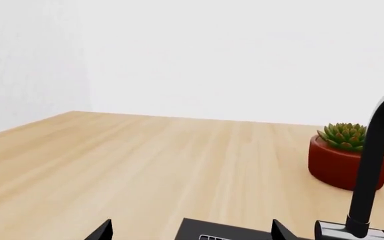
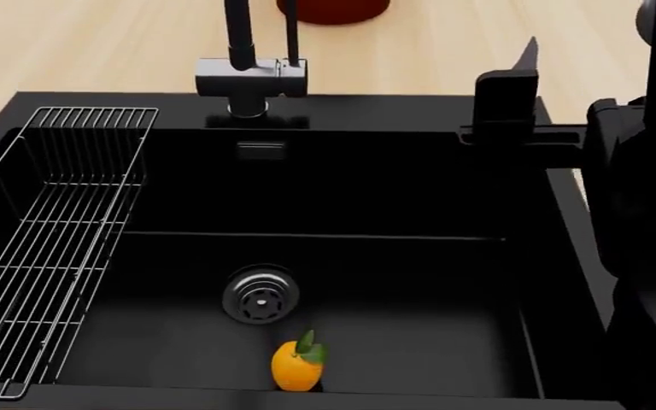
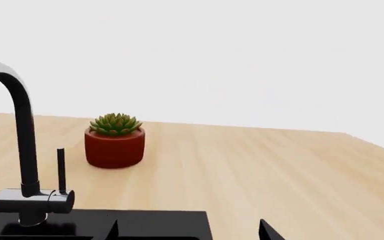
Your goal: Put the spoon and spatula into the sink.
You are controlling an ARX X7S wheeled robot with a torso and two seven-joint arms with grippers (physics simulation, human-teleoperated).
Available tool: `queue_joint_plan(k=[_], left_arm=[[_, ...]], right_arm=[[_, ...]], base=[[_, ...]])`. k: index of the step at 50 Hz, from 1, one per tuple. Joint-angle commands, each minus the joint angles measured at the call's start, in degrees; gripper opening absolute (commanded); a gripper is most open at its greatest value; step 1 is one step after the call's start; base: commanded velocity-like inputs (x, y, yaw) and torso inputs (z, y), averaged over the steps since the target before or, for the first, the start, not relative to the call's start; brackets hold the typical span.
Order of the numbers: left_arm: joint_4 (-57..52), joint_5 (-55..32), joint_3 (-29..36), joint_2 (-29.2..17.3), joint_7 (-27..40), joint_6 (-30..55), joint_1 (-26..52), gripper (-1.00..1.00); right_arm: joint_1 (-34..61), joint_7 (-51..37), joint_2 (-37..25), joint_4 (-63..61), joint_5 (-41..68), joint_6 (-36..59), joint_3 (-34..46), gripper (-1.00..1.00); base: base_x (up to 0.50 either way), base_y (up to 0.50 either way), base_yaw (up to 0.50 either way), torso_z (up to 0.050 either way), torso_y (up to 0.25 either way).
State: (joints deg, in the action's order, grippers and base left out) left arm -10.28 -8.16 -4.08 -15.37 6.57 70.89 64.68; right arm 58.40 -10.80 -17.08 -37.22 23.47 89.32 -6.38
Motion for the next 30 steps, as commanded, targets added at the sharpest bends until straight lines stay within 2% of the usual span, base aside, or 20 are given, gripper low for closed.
queue_joint_plan(k=[1, 7, 11, 12, 13, 16, 20, 25, 27, 30], left_arm=[[0.7, -0.1, 0.1, 0.0, 0.1, -0.5, 0.0, 1.00], [1.3, -0.3, -0.2, -0.2, 0.1, -1.3, -0.4, 1.00], [1.2, -0.4, -0.6, -0.4, 0.0, -1.4, -1.2, 1.00], [1.2, -0.4, -0.7, -0.4, 0.1, -1.4, -1.3, 1.00], [1.2, -0.4, -0.7, -0.4, 0.1, -1.5, -1.4, 1.00], [1.1, -0.4, -0.6, -0.5, 0.2, -1.4, -1.6, 1.00], [0.9, -0.4, -0.7, -0.5, 0.2, -1.5, -2.1, 1.00], [1.4, -0.5, -0.7, -0.7, 0.2, -1.7, -2.0, 1.00], [1.7, -0.5, -0.7, -0.6, 0.2, -2.3, -2.3, 1.00], [2.3, -0.6, -0.9, -0.5, 0.2, -2.9, -2.7, 1.00]], right_arm=[[-0.2, -25.7, -8.5, 3.3, 28.0, 0.6, -3.2, 1.00], [-1.6, -47.3, -16.5, 6.7, 52.8, 0.3, -6.3, 1.00], [-3.0, -67.2, -22.6, 10.5, 72.7, -1.4, -6.4, 1.00], [-3.4, -67.3, -23.1, 10.3, 75.5, -2.3, -7.0, 1.00], [-4.5, -72.4, -25.3, 10.3, 79.0, -4.0, -6.9, 1.00], [-6.5, -77.9, -30.3, 9.7, 87.2, -8.1, -6.8, 1.00], [-10.7, -78.9, -38.9, 7.2, 90.7, -16.3, -5.3, 1.00], [-18.1, -78.3, -43.1, 5.8, 90.9, -19.7, -12.1, 1.00], [-20.8, -78.9, -45.7, 5.2, 91.2, -22.4, -12.3, 1.00], [-25.7, -79.0, -52.4, 4.5, 92.8, -32.5, -9.6, 1.00]], base=[[0.00, 0.00, 0.00, 0.000, 0.000], [0.00, 0.00, 0.00, 0.000, 0.000], [0.00, 0.00, 0.00, 0.000, 0.000], [0.00, 0.00, 0.00, 0.000, 0.000], [0.00, 0.00, 0.00, 0.000, 0.000], [0.00, 0.00, 0.00, 0.000, 0.000], [0.00, 0.00, 0.00, 0.000, 0.000], [0.00, 0.00, 0.00, 0.000, 0.000], [0.00, 0.00, 0.00, 0.000, 0.000], [0.00, 0.00, 0.00, 0.000, 0.000]])
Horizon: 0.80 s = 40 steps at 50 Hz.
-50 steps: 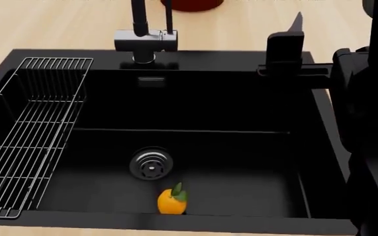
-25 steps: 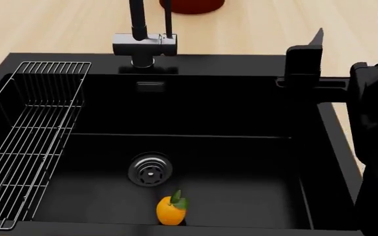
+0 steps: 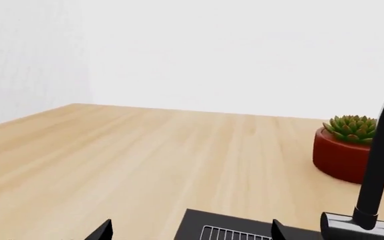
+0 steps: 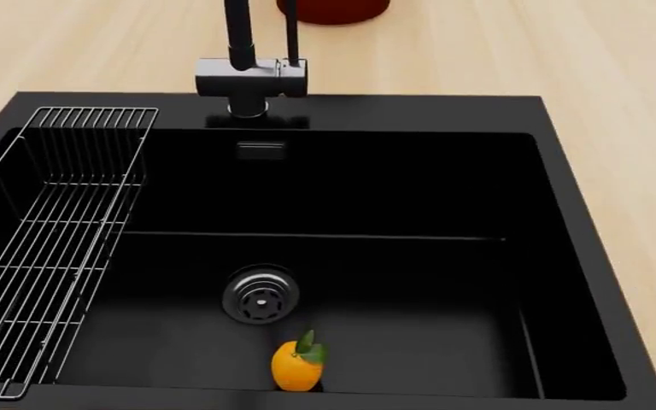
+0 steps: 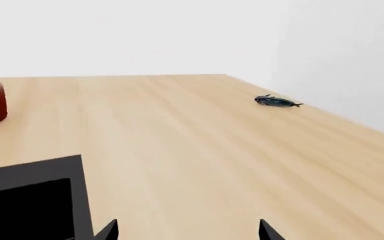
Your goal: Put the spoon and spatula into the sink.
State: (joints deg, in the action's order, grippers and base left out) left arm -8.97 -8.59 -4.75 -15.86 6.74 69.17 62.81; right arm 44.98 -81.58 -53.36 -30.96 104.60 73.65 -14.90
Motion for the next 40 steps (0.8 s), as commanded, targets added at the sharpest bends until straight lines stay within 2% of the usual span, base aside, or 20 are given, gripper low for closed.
queue_joint_plan(k=[1, 8, 12, 16, 21, 24, 38, 40], left_arm=[[1.2, -0.1, -0.2, 0.0, 0.0, -1.2, -0.9, 1.00], [1.9, -0.3, -0.5, -0.2, 0.0, -1.9, -1.5, 1.00], [2.2, -0.3, -0.5, -0.2, 0.0, -2.1, -1.6, 1.00], [2.7, -0.3, -0.5, -0.3, 0.0, -2.5, -1.7, 1.00], [3.0, -0.4, -0.8, -0.4, 0.1, -2.8, -2.1, 1.00], [3.3, -0.4, -0.7, -0.4, 0.1, -3.1, -2.2, 1.00], [4.5, -0.7, -0.8, 0.0, 0.3, -4.2, -2.7, 1.00], [4.6, -0.8, -0.8, 0.1, 0.2, -4.5, -2.9, 1.00]], right_arm=[[-13.0, -8.3, -18.6, -1.9, 12.6, -19.9, 0.4, 1.00], [-19.3, -8.1, -23.8, -1.0, 17.6, -28.0, -2.2, 1.00], [-19.5, -7.6, -28.7, -1.2, 19.6, -31.8, 1.2, 1.00], [-19.8, -7.2, -30.5, -1.0, 21.4, -33.2, 2.3, 1.00], [-27.9, -8.2, -28.7, -0.9, 23.3, -32.2, -5.3, 1.00], [-30.5, -8.0, -28.1, -1.5, 23.8, -32.9, -6.3, 1.00], [-35.6, -7.1, -27.0, -2.8, 22.1, -35.4, -6.8, 1.00], [-35.4, -5.8, -27.9, -2.7, 21.1, -36.9, -4.5, 1.00]], base=[[0.00, 0.00, 0.00, 0.000, 0.000], [0.00, 0.00, 0.00, 0.000, 0.000], [0.00, 0.00, 0.00, 0.000, 0.000], [0.00, 0.00, 0.00, 0.000, 0.000], [0.00, 0.00, 0.00, 0.000, 0.000], [0.00, 0.00, 0.00, 0.000, 0.000], [0.00, 0.00, 0.00, 0.000, 0.000], [0.00, 0.00, 0.00, 0.000, 0.000]])
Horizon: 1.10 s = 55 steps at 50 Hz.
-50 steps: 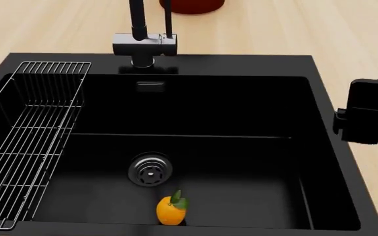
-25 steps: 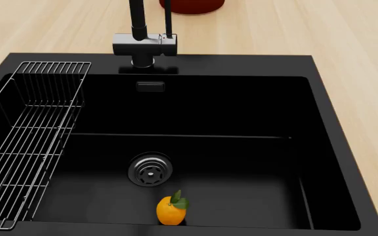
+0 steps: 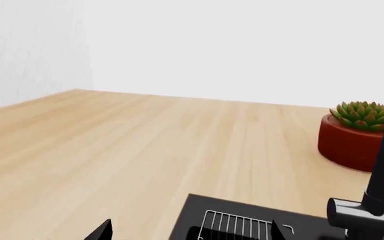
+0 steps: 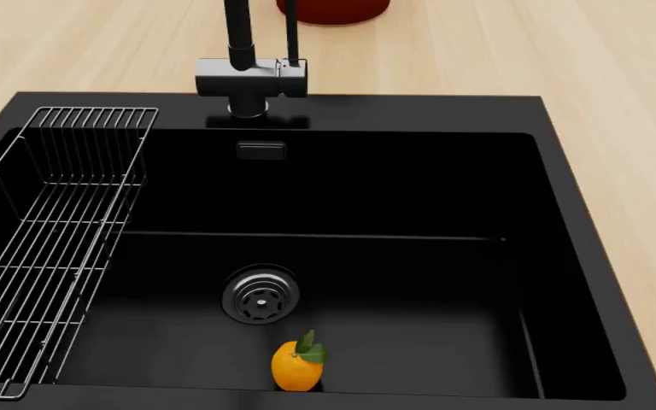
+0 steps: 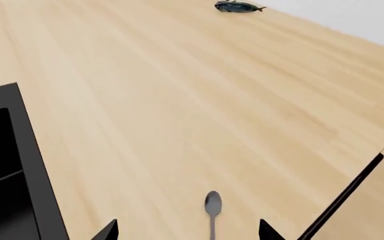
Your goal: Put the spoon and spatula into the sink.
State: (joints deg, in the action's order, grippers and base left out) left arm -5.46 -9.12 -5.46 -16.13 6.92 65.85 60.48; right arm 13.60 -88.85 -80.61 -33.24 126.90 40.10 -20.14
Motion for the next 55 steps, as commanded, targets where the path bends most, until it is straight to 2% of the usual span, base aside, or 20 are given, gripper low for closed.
queue_joint_plan(k=[1, 12, 17, 22, 32, 39, 43, 49, 55], left_arm=[[1.1, -0.3, 0.0, 0.3, 0.0, -1.1, -0.5, 1.00], [0.5, -0.7, -0.6, 0.1, 0.1, -0.8, -1.2, 1.00], [1.2, -0.6, -0.4, 0.1, 0.1, -1.4, -1.4, 1.00], [1.5, -0.6, -0.3, 0.2, 0.3, -1.7, -1.6, 1.00], [1.9, -0.8, -0.3, 0.2, 0.4, -2.0, -1.7, 1.00], [1.0, -1.1, -0.5, 0.0, 0.5, -1.2, -1.7, 1.00], [1.2, -1.1, -0.5, -0.1, 0.5, -1.4, -1.8, 1.00], [1.1, -1.2, -0.5, -0.1, 0.6, -1.4, -2.0, 1.00], [0.6, -1.3, -0.4, -0.1, 0.8, -1.1, -2.0, 1.00]], right_arm=[[-3.8, 2.0, -0.9, -0.4, -1.8, -4.3, 1.9, 1.00], [2.0, 8.7, -6.6, 1.5, -6.2, -12.9, 17.8, 1.00], [10.9, 7.3, -3.3, 4.2, -7.6, -8.5, 24.6, 1.00], [12.7, 7.4, -2.1, 5.9, -8.7, -6.9, 25.9, 1.00], [4.3, 9.0, -5.1, 6.4, -9.8, -10.7, 21.1, 1.00], [-6.6, 8.8, -0.5, 8.0, -11.6, -4.9, 6.9, 1.00], [-7.4, 8.4, 0.2, 8.5, -11.9, -4.3, 6.3, 1.00], [-5.7, 9.1, -0.1, 8.8, -12.3, -5.3, 10.2, 1.00], [-10.7, 8.5, 3.0, 8.4, -13.0, -3.1, 4.6, 1.00]], base=[[0.00, 0.00, 0.00, 0.000, 0.000], [0.00, 0.00, 0.00, 0.000, 0.000], [0.00, 0.00, 0.00, 0.000, 0.000], [0.00, 0.00, 0.00, 0.000, 0.000], [0.00, 0.00, 0.00, 0.000, 0.000], [0.00, 0.00, 0.00, 0.000, 0.000], [0.00, 0.00, 0.00, 0.000, 0.000], [0.00, 0.00, 0.00, 0.000, 0.000], [0.00, 0.00, 0.00, 0.000, 0.000]])
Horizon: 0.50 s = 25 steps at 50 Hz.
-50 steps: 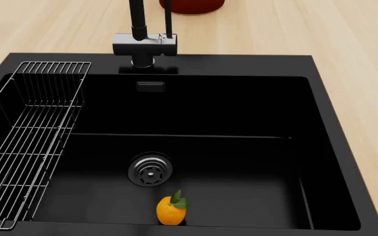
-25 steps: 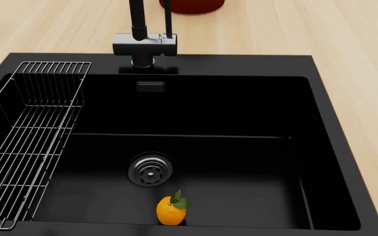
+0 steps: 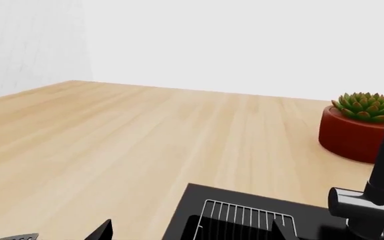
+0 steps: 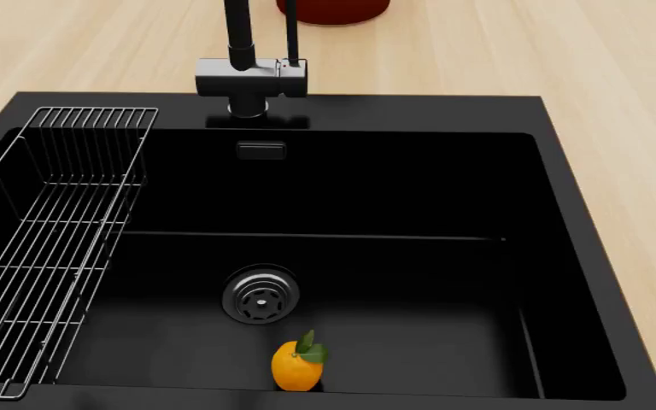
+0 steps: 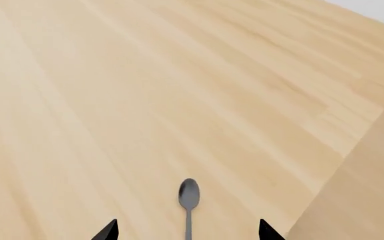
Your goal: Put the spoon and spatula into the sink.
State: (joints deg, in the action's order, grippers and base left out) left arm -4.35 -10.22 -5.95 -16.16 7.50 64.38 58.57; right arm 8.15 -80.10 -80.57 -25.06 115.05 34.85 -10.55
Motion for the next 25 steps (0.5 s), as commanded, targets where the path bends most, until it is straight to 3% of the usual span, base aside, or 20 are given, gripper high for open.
queue_joint_plan(k=[1, 14, 25], left_arm=[[-0.3, -0.2, 0.1, 0.0, 0.2, 0.1, -0.3, 1.00], [-0.4, -0.4, 0.0, -0.2, 0.4, 0.2, -0.6, 1.00], [0.8, -0.5, 0.2, 0.0, 0.5, -0.8, -0.8, 1.00]], right_arm=[[-5.5, -0.4, 3.2, 0.1, -1.0, 2.2, -5.4, 1.00], [-0.3, 1.4, 4.4, 1.1, -2.3, 1.1, 3.7, 1.00], [1.0, 3.7, 6.0, 4.2, -4.4, 1.2, 6.0, 1.00]], base=[[0.00, 0.00, 0.00, 0.000, 0.000], [0.00, 0.00, 0.00, 0.000, 0.000], [0.00, 0.00, 0.00, 0.000, 0.000]])
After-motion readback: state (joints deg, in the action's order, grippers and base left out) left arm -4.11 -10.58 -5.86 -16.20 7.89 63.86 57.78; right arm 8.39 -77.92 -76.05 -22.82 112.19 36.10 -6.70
